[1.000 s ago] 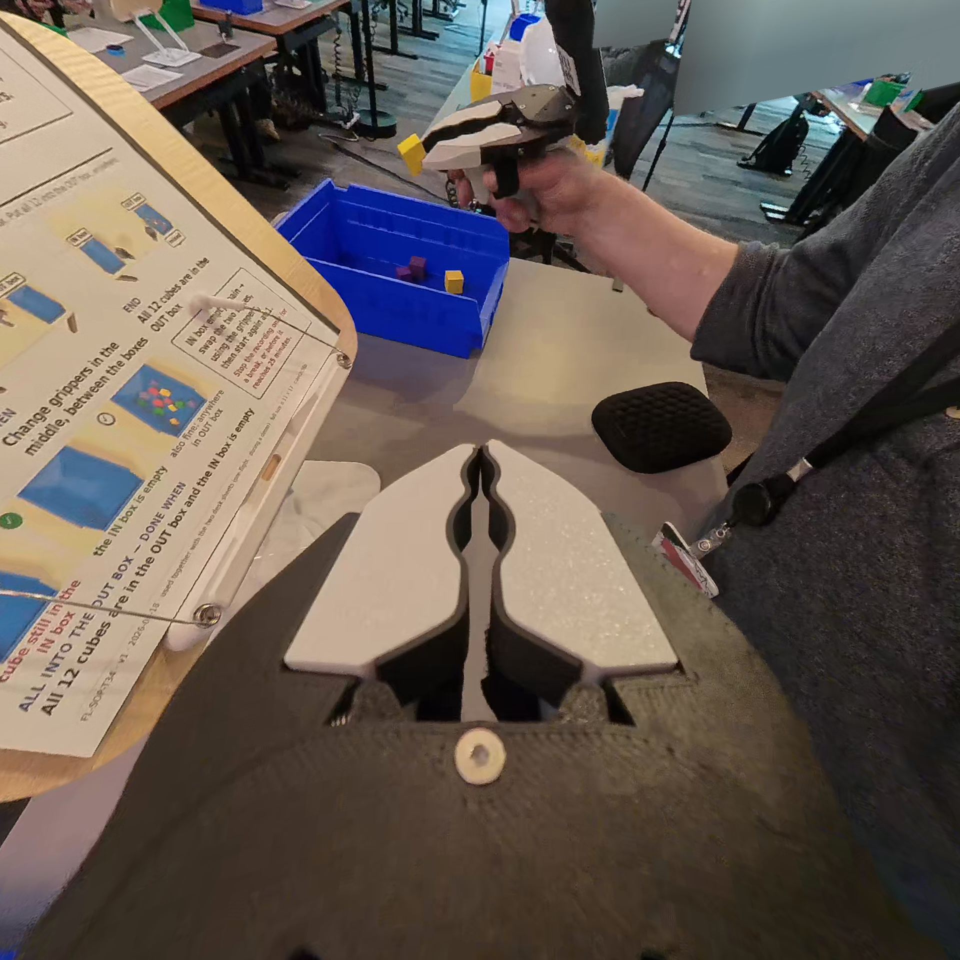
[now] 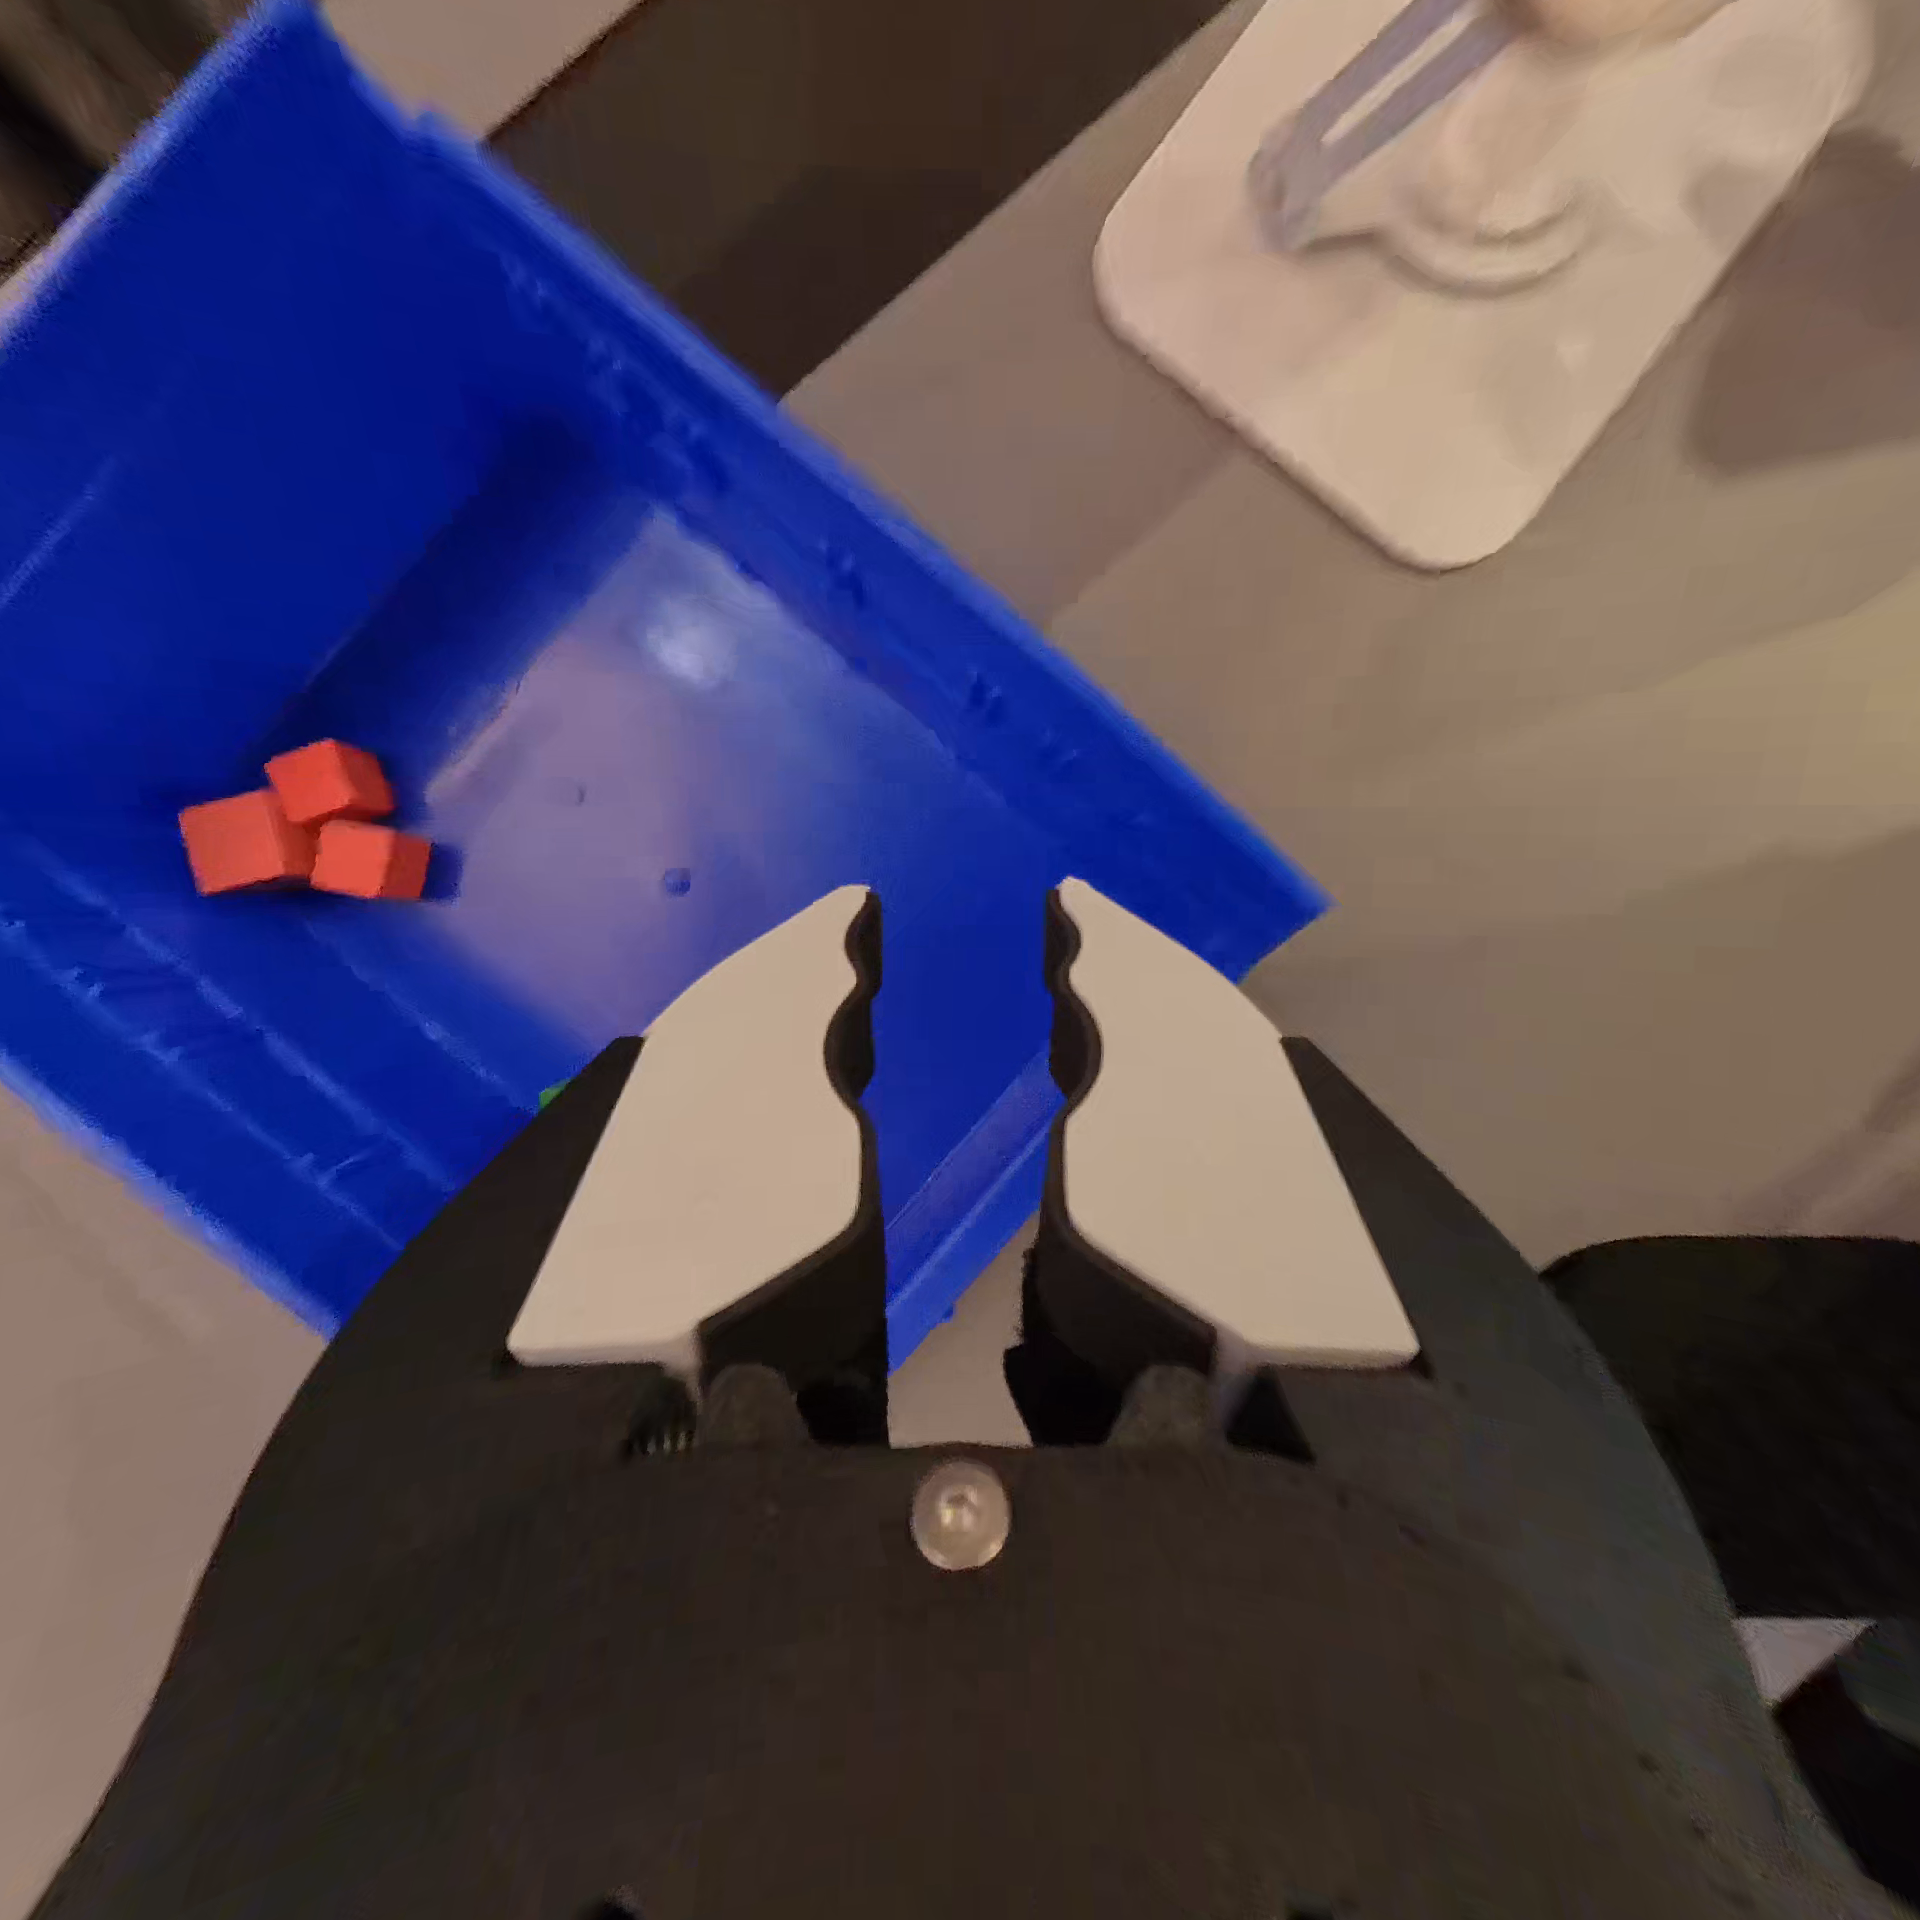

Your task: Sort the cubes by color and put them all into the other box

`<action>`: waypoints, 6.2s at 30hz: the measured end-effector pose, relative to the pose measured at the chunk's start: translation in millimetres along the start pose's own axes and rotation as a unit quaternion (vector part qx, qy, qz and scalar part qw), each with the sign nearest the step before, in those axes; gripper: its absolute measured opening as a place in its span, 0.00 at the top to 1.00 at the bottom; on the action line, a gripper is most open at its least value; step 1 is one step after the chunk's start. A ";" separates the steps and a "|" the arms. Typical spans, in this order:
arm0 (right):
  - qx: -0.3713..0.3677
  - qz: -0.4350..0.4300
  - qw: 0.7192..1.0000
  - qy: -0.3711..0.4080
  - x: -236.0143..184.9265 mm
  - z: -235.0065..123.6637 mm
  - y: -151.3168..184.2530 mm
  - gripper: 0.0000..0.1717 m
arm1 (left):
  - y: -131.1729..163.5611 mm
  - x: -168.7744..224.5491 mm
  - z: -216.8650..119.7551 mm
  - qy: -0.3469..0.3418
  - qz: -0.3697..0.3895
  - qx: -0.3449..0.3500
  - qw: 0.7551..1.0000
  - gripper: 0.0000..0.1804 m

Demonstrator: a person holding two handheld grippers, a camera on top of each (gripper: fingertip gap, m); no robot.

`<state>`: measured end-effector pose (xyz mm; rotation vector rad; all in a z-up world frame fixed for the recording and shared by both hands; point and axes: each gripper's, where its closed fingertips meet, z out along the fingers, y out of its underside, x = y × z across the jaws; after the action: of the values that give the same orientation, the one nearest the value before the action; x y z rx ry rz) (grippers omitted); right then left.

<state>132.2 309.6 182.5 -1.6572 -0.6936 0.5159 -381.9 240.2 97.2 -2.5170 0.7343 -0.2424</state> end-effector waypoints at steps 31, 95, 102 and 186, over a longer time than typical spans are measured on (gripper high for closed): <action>0.052 -0.012 0.983 -0.174 -112.0 17.1 -35.5 0.86 | 2.7 -5.0 28.7 -0.020 0.058 -0.065 0.996 0.88; -0.008 0.006 0.998 0.069 56.0 -20.8 0.7 0.87 | -180.1 269.8 -91.5 0.333 0.138 0.379 0.852 1.00; -0.123 0.061 0.968 0.212 163.2 -47.5 85.8 0.83 | -182.5 271.4 -81.6 0.333 0.130 0.361 0.861 1.00; -0.053 0.016 0.998 0.026 -3.9 -1.7 42.7 0.87 | 134.9 -85.8 52.5 -0.067 0.031 -0.357 0.931 0.82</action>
<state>137.4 300.8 140.8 -1.7777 -0.6666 0.4631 -499.3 210.6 -19.6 -3.1330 0.9734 0.2738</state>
